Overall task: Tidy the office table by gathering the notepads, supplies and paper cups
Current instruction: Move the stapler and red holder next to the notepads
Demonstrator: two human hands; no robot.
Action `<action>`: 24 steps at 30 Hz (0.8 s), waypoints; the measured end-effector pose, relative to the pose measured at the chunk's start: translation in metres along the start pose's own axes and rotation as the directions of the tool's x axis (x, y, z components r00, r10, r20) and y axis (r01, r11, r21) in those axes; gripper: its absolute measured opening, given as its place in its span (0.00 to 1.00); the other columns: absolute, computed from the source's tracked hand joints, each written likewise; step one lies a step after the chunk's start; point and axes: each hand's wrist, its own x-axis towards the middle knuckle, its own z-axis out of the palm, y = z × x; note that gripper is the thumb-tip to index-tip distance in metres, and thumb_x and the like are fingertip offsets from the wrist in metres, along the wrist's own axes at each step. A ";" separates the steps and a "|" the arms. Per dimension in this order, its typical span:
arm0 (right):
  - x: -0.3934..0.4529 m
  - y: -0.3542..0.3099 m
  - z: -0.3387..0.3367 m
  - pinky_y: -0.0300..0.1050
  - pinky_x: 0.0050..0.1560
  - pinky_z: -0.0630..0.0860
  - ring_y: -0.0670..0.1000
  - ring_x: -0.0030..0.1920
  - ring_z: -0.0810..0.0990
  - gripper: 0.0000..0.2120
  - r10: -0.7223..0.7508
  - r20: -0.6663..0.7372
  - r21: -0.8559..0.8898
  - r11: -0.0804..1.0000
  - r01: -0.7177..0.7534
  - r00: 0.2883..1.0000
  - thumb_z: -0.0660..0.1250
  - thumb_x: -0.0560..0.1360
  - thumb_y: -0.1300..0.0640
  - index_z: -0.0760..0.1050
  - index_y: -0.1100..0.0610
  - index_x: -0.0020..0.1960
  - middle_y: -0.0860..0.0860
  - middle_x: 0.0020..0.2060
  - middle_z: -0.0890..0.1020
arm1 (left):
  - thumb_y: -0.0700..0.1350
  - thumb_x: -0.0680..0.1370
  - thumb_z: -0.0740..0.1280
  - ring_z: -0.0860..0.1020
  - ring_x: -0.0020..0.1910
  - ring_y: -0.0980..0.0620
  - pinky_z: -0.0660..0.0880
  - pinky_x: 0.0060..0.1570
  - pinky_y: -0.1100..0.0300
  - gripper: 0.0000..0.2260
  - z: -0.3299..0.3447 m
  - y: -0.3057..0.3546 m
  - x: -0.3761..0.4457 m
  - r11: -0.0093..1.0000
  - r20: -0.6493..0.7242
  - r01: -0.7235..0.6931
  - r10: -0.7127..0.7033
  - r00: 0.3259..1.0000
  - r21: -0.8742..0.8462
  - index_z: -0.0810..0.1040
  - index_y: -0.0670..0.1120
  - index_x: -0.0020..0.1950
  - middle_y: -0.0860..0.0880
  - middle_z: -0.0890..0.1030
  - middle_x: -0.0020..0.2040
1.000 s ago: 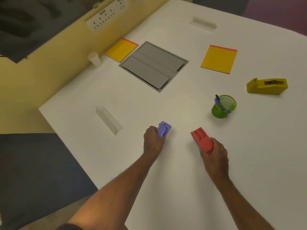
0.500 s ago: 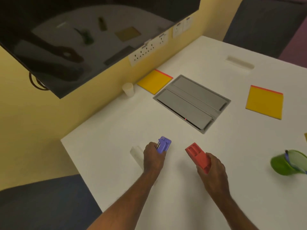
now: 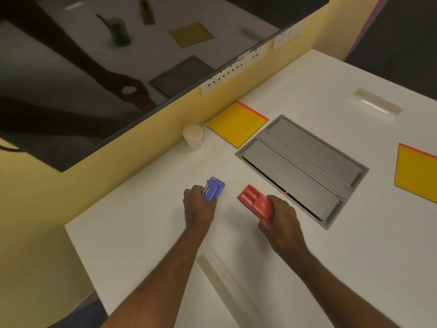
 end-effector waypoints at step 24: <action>0.177 -0.024 0.092 0.51 0.60 0.78 0.54 0.60 0.77 0.30 -0.190 -0.062 -0.057 0.981 0.186 0.980 0.72 0.77 0.49 0.68 0.57 0.75 0.56 0.64 0.77 | 0.44 0.74 0.73 0.72 0.57 0.43 0.71 0.51 0.52 0.11 0.032 -0.009 0.160 0.978 -0.029 -0.053 0.060 0.998 0.201 0.79 0.44 0.55 0.44 0.76 0.54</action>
